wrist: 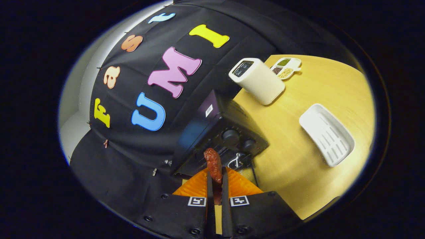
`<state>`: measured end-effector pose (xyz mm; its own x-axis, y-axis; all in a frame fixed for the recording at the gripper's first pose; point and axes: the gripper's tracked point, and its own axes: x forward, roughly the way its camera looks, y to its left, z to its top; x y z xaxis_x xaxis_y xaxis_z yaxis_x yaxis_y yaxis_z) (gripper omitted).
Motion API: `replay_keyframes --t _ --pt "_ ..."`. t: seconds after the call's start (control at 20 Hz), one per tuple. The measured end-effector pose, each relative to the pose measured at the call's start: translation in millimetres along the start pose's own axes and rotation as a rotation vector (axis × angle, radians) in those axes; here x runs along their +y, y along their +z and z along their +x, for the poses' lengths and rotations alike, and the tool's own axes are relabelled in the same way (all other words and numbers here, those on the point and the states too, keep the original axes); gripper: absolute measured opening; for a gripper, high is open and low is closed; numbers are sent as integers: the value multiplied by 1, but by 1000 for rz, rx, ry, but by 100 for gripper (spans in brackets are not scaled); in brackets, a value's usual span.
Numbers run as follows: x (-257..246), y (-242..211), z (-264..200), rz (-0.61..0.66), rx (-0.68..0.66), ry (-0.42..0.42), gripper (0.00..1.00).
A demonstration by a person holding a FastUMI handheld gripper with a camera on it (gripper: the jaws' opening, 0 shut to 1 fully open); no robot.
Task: Open the toaster oven, put the food inside, and close the toaster oven door.
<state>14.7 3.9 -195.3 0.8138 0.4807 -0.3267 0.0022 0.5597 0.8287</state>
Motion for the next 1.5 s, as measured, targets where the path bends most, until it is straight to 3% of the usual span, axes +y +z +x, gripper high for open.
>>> replay_keyframes --t 0.45,0.95,1.25,1.4,1.5 --pt "33 -73 93 42 54 21 11" --pt "26 -62 168 109 -41 61 11" --pt "22 -59 179 -23 -83 55 11" --pt "18 -58 181 -131 -100 3 13" --pt "5 -51 185 -213 -111 -63 33"
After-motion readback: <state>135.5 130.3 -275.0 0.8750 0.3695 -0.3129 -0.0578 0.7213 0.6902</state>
